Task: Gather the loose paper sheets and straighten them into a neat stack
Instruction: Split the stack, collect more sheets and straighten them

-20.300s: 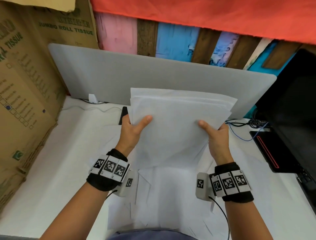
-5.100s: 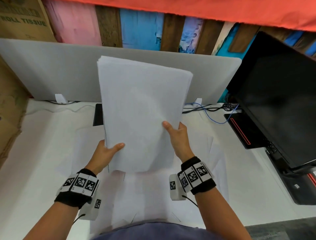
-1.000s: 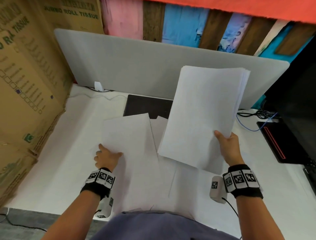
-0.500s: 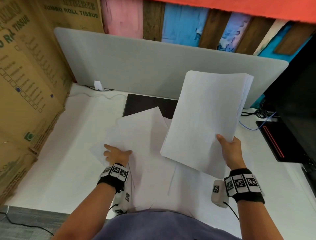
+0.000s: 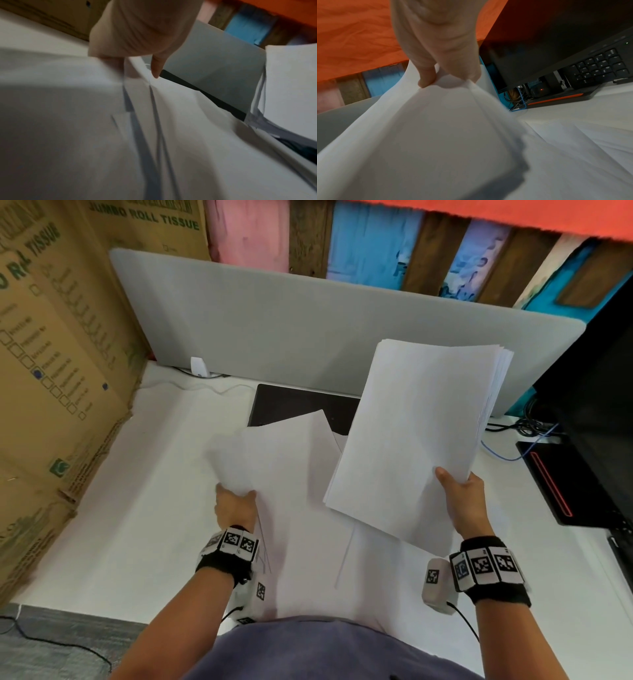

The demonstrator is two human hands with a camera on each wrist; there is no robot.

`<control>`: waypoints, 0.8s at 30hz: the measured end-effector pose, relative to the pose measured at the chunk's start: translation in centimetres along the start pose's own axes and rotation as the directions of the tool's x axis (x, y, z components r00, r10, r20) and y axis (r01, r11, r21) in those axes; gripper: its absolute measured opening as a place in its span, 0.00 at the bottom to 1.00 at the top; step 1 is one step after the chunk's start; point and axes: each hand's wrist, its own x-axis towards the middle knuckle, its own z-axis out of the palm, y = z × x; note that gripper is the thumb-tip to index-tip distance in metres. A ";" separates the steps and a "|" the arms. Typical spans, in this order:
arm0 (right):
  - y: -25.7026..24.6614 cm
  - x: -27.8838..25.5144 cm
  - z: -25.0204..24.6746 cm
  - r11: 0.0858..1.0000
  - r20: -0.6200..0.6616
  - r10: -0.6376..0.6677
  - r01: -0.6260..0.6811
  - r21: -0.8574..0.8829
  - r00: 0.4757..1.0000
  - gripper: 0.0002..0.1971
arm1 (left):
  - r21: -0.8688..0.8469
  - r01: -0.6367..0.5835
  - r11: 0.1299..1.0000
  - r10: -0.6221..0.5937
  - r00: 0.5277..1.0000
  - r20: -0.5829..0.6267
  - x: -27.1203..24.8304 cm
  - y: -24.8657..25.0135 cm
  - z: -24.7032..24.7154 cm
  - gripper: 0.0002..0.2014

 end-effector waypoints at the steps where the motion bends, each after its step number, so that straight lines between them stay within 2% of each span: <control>1: 0.0 0.0 0.1 1.000 0.002 0.002 -0.002 -0.005 1.000 0.18 | 0.102 -0.099 0.990 0.100 0.995 -0.013 -0.1 0.0 -0.3 0.30; 2: 0.0 0.0 0.2 1.000 0.002 0.004 -0.004 -0.009 1.000 0.18 | 0.205 -0.184 0.961 0.191 0.982 -0.015 -0.3 0.1 -0.5 0.25; 4: 0.0 0.0 0.1 1.000 0.005 0.009 -0.009 -0.016 1.000 0.18 | 0.339 -0.303 0.891 0.315 0.949 0.020 -0.5 0.2 -0.5 0.24; 6: 0.0 -0.1 -0.1 1.000 0.004 0.013 -0.013 -0.018 1.000 0.17 | 0.319 -0.361 0.876 0.355 0.931 0.080 -0.7 0.2 -0.5 0.27; 8: 0.0 -0.1 -0.3 1.000 0.002 0.008 -0.008 -0.016 1.000 0.17 | 0.164 -0.379 0.911 0.361 0.924 0.128 -0.9 0.0 -0.4 0.31; 10: 0.0 -0.1 -0.5 1.000 -0.002 0.006 -0.006 -0.021 1.000 0.17 | -0.057 -0.325 0.944 0.330 0.922 0.204 -0.8 0.1 -0.4 0.34; 13: 0.2 0.1 -0.6 0.999 -0.010 0.012 -0.013 -0.034 1.000 0.16 | -0.258 -0.202 0.945 0.278 0.911 0.304 0.3 0.7 -0.7 0.27; 15: 0.4 0.2 -0.8 0.999 -0.018 0.019 -0.020 -0.046 1.000 0.16 | -0.286 -0.214 0.934 0.299 0.907 0.298 1.2 1.2 -0.9 0.24; 17: 0.5 0.3 -1.1 0.999 -0.028 0.023 -0.025 -0.043 0.999 0.16 | -0.219 -0.309 0.925 0.363 0.891 0.272 1.9 1.6 -0.8 0.27; 20: 0.7 0.2 -1.2 0.999 -0.037 0.027 -0.029 -0.034 0.999 0.16 | -0.044 -0.447 0.893 0.437 0.842 0.315 1.6 1.8 0.1 0.33; 22: 0.7 0.2 -1.2 0.999 -0.044 0.029 -0.030 -0.027 0.999 0.16 | 0.044 -0.462 0.886 0.423 0.843 0.332 1.1 1.7 0.7 0.33; 24: 0.8 0.3 -1.4 0.999 -0.049 0.028 -0.029 -0.025 0.998 0.16 | 0.082 -0.450 0.889 0.404 0.856 0.322 0.7 1.5 1.3 0.27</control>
